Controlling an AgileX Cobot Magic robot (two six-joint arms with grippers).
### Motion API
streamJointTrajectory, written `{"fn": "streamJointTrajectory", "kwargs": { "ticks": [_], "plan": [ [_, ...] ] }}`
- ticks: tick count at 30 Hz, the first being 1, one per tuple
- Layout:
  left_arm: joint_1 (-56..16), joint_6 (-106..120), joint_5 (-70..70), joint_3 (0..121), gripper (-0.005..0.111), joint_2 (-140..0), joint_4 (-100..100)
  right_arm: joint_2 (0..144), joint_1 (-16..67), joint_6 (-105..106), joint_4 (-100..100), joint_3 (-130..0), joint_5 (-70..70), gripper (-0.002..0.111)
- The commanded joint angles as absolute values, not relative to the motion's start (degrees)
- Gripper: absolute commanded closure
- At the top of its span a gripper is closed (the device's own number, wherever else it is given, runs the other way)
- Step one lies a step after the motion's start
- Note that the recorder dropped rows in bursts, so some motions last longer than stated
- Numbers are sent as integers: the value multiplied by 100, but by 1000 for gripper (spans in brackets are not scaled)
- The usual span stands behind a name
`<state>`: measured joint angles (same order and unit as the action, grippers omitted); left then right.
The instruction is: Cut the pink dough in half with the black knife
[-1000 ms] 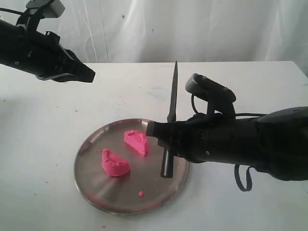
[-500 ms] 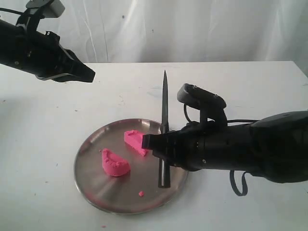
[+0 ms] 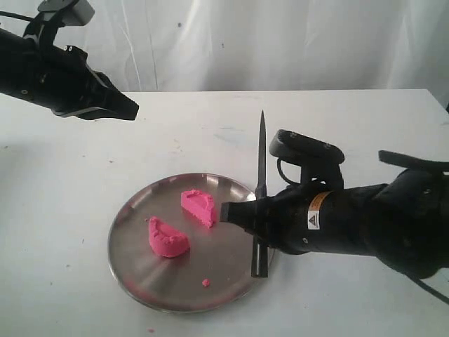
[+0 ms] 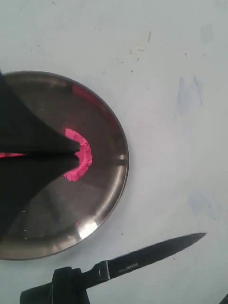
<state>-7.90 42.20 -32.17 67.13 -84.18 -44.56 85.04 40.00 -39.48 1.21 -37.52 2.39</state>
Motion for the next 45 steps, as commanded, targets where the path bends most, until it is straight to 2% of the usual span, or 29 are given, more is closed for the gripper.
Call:
{"fn": "streamJointTrajectory", "kwargs": {
  "ticks": [1,6,11,15,25,30,45],
  "plan": [
    [-800,4219,-3259,6672,107,-8356,-4570,8477,4023,-4653,900,-3711,38,108],
    [-800,4219,-3259,6672,107,-8356,-4570,8477,4023,-5117,1375,-3711,-210,108],
    [-800,4219,-3259,6672,107,-8356,-4570,8553,4003,-9504,5108,-3689,-914,108],
    [-800,4219,-3259,6672,107,-8356,-4570,8724,3848,-10564,5698,-3540,-982,108],
    [-800,4219,-3259,6672,107,-8356,-4570,9223,3419,-10596,5050,-3140,-2177,108],
    [-800,4219,-3259,6672,107,-8356,-4570,9697,3415,-9541,4031,-3140,-3547,108],
    [-800,4219,-3259,6672,107,-8356,-4570,10014,3427,-9355,3685,-3140,-3275,108]
  ]
}}
